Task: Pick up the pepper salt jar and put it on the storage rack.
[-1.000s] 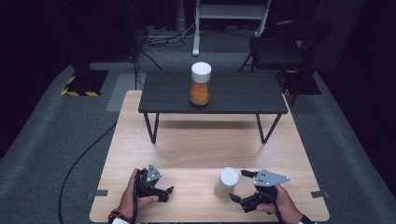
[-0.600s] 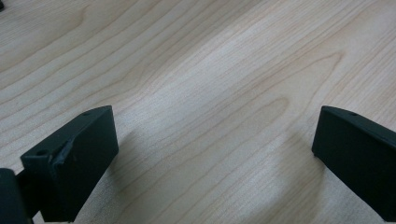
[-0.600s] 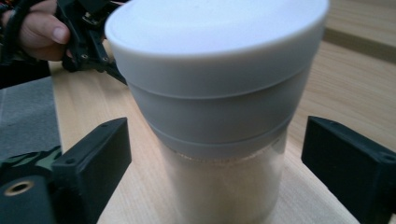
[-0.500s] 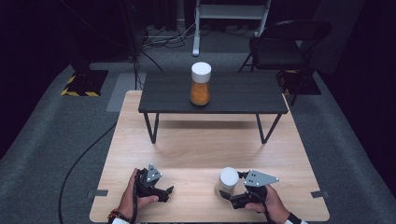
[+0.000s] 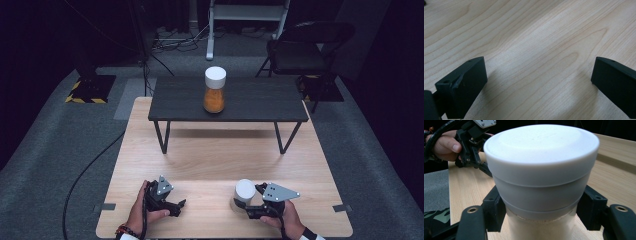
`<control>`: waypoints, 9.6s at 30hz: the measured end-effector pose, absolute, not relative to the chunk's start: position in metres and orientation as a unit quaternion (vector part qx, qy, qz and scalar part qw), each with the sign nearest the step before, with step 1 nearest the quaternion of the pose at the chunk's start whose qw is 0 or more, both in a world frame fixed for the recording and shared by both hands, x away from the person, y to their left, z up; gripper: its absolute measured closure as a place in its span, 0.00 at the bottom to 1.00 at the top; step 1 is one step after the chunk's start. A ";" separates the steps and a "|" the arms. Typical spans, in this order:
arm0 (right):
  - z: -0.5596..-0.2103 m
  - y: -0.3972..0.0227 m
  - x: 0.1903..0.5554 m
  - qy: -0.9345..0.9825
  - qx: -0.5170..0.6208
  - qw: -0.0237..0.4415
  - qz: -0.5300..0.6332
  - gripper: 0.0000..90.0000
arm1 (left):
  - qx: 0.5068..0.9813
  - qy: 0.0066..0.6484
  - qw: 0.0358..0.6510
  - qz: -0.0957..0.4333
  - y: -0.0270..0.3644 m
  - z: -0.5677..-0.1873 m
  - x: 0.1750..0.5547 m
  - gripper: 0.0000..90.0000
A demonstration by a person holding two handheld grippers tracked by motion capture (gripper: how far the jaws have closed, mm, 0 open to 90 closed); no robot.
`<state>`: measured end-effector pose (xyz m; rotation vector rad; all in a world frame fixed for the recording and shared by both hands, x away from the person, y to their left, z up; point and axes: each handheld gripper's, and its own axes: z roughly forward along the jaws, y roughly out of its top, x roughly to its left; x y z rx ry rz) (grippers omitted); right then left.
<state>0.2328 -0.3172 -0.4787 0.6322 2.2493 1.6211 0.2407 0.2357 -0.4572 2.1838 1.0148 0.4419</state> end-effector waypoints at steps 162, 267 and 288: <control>-0.288 -0.276 0.367 0.666 0.337 0.367 0.555 0.38 | 0.839 0.390 0.340 0.170 0.236 -0.457 0.241 0.00; -0.374 -0.325 0.235 0.774 0.278 0.335 0.460 0.03 | 0.839 0.390 0.340 0.170 0.236 -0.457 0.241 0.00; -0.407 -0.334 0.226 0.804 0.288 0.303 0.423 0.03 | 0.839 0.390 0.340 0.170 0.236 -0.457 0.241 0.00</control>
